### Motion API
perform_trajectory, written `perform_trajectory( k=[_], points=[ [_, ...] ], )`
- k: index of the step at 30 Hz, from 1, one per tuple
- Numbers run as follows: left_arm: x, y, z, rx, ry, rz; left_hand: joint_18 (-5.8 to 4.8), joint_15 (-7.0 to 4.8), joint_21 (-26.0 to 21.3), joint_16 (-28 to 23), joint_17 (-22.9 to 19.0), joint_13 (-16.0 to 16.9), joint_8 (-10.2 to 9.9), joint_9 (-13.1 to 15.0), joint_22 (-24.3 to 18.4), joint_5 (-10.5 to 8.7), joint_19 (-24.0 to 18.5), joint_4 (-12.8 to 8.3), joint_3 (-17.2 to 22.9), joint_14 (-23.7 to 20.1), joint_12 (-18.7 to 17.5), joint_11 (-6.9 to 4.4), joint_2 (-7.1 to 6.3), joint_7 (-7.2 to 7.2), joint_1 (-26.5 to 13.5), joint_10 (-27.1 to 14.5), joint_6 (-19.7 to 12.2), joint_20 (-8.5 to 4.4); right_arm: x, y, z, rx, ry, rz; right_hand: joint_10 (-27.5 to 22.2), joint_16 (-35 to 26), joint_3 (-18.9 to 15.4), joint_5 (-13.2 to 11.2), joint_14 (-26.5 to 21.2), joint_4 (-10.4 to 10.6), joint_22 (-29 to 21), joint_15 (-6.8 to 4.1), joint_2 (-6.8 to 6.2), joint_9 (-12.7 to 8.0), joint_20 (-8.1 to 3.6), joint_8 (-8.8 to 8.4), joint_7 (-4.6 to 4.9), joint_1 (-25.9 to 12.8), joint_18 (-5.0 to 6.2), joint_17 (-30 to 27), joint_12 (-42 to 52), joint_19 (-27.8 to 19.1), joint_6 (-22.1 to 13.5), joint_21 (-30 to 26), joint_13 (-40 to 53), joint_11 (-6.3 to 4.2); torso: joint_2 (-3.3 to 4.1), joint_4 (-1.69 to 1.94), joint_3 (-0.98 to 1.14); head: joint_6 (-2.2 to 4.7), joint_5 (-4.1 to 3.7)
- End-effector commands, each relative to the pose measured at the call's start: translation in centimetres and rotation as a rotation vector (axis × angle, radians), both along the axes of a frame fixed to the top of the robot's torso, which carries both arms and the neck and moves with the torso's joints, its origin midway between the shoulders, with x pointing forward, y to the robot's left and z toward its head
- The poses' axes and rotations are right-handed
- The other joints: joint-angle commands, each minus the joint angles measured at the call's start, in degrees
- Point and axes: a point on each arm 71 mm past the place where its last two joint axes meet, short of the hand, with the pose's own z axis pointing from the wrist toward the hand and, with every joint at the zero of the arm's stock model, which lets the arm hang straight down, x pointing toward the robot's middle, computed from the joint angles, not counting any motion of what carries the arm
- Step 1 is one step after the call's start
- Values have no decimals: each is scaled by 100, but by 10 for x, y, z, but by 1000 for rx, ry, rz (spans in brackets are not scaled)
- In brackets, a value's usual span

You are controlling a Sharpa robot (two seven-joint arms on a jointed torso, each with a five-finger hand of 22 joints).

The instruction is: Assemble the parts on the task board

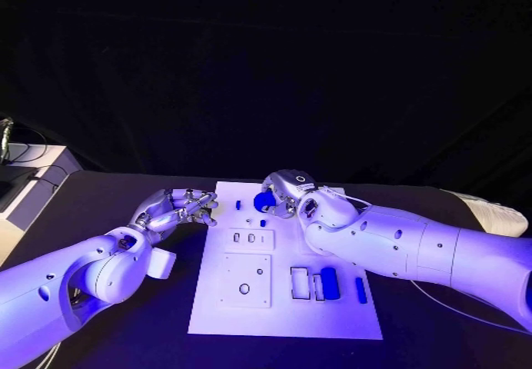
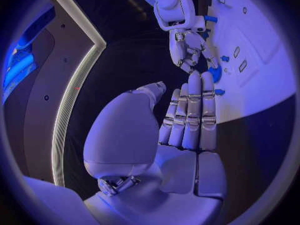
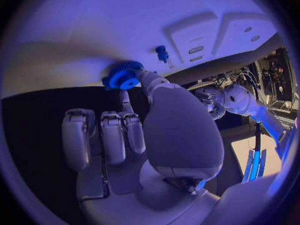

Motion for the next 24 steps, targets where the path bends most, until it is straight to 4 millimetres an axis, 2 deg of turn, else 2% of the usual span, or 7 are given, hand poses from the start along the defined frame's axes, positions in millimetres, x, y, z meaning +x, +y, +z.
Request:
perform_trajectory(
  k=[1, 2, 5, 10, 14, 18, 24],
  points=[
    [-1, -3, 1, -16, 1, -18, 8, 8, 25, 33, 5, -5, -38, 6, 10, -14, -48, 5, 31, -31, -33, 4, -12, 13, 52, -23, -29, 10, -2, 3, -7, -13, 27, 10, 454, 19, -322, -152, 504, 89, 901, 101, 94, -57, 90, -154, 77, 24, -51, 1074, -73, 267, -197, -27, 1362, 84, -1, 0, -3, 6, 7],
    [-1, -3, 1, -16, 1, -18, 8, 8, 25, 33, 5, -5, -38, 6, 10, -14, -48, 5, 31, -31, -33, 4, -12, 13, 52, -23, -29, 10, -2, 3, -8, -13, 28, 9, 433, 19, -493, -180, 504, 157, 893, 116, 132, -73, 109, -203, 92, 72, -48, 1075, -93, 261, -240, -38, 1341, 108, -1, 0, -3, 6, 7],
    [0, -2, 1, -15, 3, -17, 8, 10, 33, 36, 10, -7, -41, 7, 15, -15, -54, 5, 34, -34, -35, 8, -13, 18, 48, -30, -33, 10, -2, 3, -8, -12, 30, 7, 436, 25, -570, -41, 509, 215, 909, 109, 183, -64, 117, -186, 83, 173, -51, 1103, -90, 269, -157, -28, 1344, 99, -3, -4, -1, 8, 9],
    [0, -2, 1, -14, 5, -17, 11, 8, 48, 43, 19, -8, -44, 9, 24, -13, -54, -10, 47, -31, -35, 7, -10, 17, 62, -34, -35, 8, -3, 0, -9, -6, 38, 5, 423, 26, -738, -15, 510, 317, 915, 125, 162, -93, 127, -268, 109, 214, -52, 1108, -102, 272, -247, -27, 1331, 121, -2, -4, -2, 16, 5],
    [0, -1, 0, -13, 6, -14, 11, 8, 48, 43, 19, -8, -44, 9, 24, -13, -54, -10, 47, -31, -35, 7, -10, 17, 62, -34, -35, 8, -5, -2, -10, 5, 57, 6, 450, 28, -793, 78, 512, 352, 928, 106, 218, -57, 120, -184, 69, 224, -54, 1117, -77, 279, -65, -19, 1357, 91, -2, -13, 0, 23, 14],
    [0, 0, 0, -12, 6, -12, 10, 9, 51, 45, 21, -8, -45, 9, 26, -13, -55, -11, 48, -31, -35, 8, -10, 18, 61, -36, -36, 8, -6, -6, -11, 13, 77, 5, 487, 32, -771, 321, 517, 362, 947, 67, 302, -23, 86, -97, 20, 78, -58, 1139, -42, 290, 87, -6, 1393, 47, 3, -17, 4, 18, 16],
    [1, 1, 0, -12, 5, -10, 10, 9, 51, 45, 21, -8, -45, 9, 26, -13, -55, -11, 48, -31, -35, 8, -10, 18, 61, -36, -36, 8, -9, -20, -7, 97, 55, -8, 504, 36, -755, 371, 521, 366, 961, 59, 332, -20, 77, -88, 13, 10, -61, 1155, -26, 298, 101, 6, 1411, 39, -4, -16, 5, 16, 2]
  ],
)
